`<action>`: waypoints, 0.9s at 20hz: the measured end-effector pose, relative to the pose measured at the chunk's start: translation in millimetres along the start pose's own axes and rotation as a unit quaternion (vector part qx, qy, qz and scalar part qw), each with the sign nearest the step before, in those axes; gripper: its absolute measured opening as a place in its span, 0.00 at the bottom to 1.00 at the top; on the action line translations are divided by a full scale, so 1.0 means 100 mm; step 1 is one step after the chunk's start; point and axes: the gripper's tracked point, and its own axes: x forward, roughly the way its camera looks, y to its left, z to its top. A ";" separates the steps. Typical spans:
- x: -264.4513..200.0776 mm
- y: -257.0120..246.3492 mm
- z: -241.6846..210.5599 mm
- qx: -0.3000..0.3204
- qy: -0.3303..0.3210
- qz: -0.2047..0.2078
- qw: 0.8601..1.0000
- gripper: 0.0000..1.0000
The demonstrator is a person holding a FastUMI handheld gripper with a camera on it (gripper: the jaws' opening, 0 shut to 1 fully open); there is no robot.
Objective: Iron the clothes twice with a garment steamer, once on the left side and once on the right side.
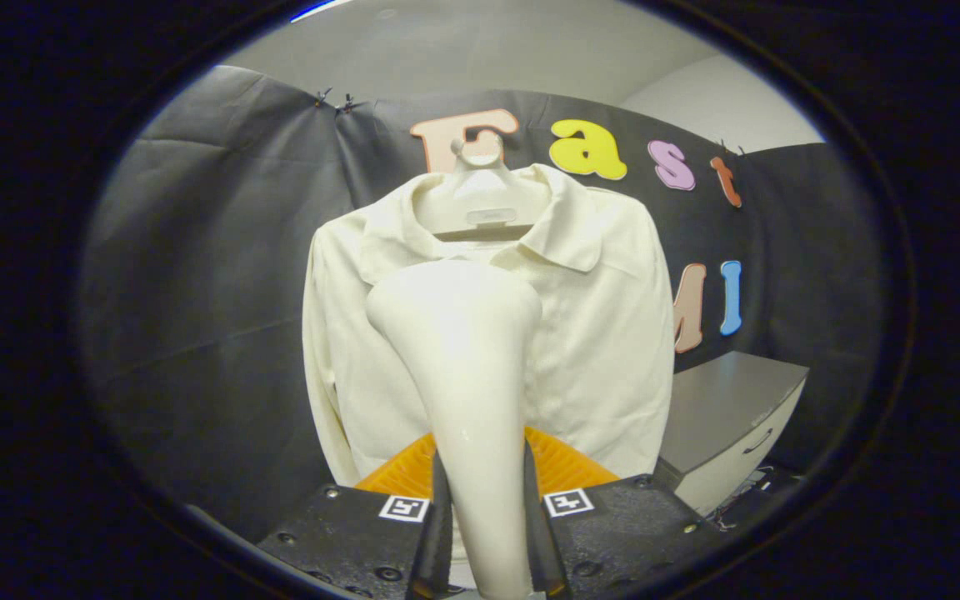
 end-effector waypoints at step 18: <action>0.40 0.10 -1.41 -0.049 0.076 -0.076 0.993 0.37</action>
